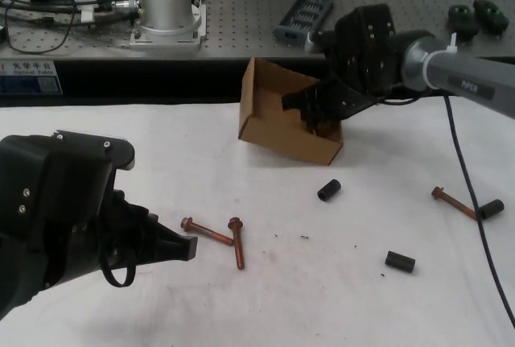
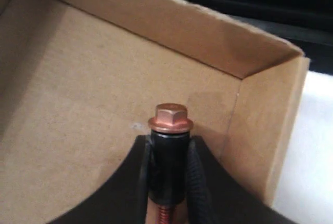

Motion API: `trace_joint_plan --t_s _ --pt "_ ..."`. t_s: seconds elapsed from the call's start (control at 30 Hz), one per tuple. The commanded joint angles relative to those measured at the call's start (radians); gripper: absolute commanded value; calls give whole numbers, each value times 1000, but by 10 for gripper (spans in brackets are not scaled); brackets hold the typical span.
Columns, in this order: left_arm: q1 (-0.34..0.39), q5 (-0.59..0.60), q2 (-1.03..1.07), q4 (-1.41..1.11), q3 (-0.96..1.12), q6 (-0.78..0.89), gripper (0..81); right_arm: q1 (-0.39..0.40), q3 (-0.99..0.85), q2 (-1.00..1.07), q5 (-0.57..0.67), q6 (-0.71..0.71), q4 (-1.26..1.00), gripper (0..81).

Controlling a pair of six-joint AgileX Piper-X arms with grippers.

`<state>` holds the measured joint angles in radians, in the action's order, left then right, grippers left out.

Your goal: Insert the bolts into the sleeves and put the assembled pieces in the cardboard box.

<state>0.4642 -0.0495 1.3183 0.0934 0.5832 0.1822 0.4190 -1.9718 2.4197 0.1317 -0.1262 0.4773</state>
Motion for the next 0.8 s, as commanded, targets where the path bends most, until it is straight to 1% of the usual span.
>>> trace_joint_plan --t_s 0.0,0.03,0.07,0.13,0.2,0.27,0.3,0.4,0.6,0.7,0.77 --pt "1 -16 -12 -13 4 -12 6 -3 -11 1 48 6 -20 35" --pt "1 -16 -12 -13 4 -12 6 -3 -11 1 59 6 -21 2" --pt "1 -15 -12 -13 4 -18 6 0 -11 1 66 6 -20 47" --pt "1 -17 -12 -16 4 -26 6 3 -11 1 66 6 -20 179" --pt "1 -17 -12 -19 4 -26 6 8 -11 1 79 6 -20 336" --pt "1 -17 -12 -20 4 -26 6 13 -11 1 114 6 -27 415" --pt "1 -17 -12 -20 4 -26 6 15 -11 -1 139 6 -35 433" --pt "1 -17 -12 -20 4 -26 6 26 -19 -10 199 6 -54 441" --pt "1 -17 -12 -20 4 -26 6 54 -34 -103 195 -28 -46 439" --pt "1 -17 -12 -20 4 -26 6 64 -34 -177 192 -30 32 439" --pt "1 -13 -12 -19 4 -28 6 69 -34 -227 192 3 121 439"
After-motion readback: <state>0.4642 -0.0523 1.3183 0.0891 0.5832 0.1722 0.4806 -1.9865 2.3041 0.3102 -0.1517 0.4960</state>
